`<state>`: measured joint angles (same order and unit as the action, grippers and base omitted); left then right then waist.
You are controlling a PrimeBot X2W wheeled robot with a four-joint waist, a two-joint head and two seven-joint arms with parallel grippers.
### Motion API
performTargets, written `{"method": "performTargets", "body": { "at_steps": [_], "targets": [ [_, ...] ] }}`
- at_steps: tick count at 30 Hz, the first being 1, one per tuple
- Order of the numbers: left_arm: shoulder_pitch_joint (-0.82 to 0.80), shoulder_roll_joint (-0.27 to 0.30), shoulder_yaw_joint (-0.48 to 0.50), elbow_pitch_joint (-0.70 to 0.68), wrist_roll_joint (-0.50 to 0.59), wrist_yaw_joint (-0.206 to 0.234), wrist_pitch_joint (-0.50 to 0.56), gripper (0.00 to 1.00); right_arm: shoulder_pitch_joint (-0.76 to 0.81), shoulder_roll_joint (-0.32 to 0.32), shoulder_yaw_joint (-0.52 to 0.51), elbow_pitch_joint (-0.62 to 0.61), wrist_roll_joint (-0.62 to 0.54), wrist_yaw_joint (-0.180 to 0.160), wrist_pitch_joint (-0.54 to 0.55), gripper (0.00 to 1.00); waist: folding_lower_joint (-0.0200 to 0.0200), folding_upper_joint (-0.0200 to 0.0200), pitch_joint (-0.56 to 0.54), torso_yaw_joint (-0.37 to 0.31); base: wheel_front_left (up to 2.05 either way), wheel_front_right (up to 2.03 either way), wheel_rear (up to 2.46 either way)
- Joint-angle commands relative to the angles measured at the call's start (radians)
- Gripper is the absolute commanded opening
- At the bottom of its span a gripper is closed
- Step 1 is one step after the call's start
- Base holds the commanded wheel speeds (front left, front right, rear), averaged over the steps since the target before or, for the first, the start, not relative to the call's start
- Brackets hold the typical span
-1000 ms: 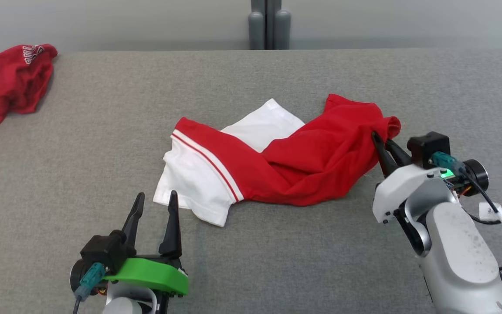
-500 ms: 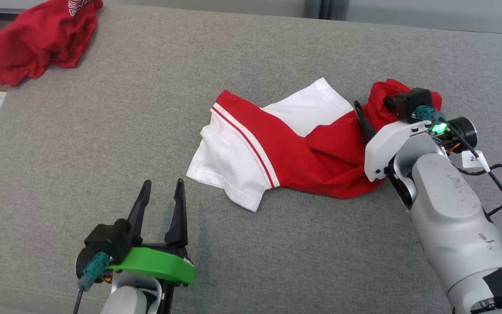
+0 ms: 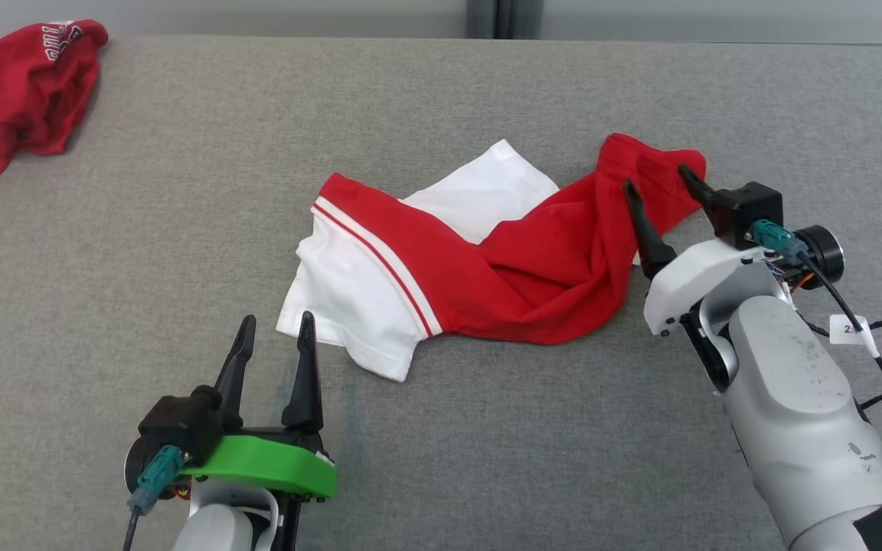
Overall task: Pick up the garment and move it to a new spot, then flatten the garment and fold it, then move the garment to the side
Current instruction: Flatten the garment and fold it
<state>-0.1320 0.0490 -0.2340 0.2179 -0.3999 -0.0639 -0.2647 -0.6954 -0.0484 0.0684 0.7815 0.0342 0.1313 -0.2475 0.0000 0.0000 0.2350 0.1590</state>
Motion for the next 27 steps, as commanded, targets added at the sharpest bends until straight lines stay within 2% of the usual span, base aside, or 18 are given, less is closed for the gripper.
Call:
{"method": "performTargets", "body": {
  "at_steps": [1,7,11,27],
  "targets": [
    [0.008,0.003,0.002,-0.003,0.011,0.003,0.001,1.0,0.029,-0.004,-0.019,-0.022,-0.006,-0.001,-0.007,1.0,0.0,0.0,-0.011,-0.026,0.0,0.0,0.0],
    [0.001,0.003,-0.005,-0.001,0.017,-0.004,0.001,1.0,0.092,-0.004,-0.108,-0.073,-0.046,-0.001,0.017,1.0,0.0,0.0,0.001,-0.021,0.0,0.0,0.0],
    [-0.004,0.003,-0.005,0.003,0.012,-0.003,0.001,1.0,0.124,-0.004,-0.124,-0.077,-0.03,-0.001,0.031,1.0,0.0,0.0,0.008,0.0,0.0,0.0,0.0],
    [-0.01,0.003,-0.009,0.005,0.007,0.001,0.001,1.0,0.145,-0.004,0.077,-0.075,0.101,-0.001,0.06,1.0,0.0,0.0,0.018,0.024,0.0,0.0,0.0]
  ]
}}
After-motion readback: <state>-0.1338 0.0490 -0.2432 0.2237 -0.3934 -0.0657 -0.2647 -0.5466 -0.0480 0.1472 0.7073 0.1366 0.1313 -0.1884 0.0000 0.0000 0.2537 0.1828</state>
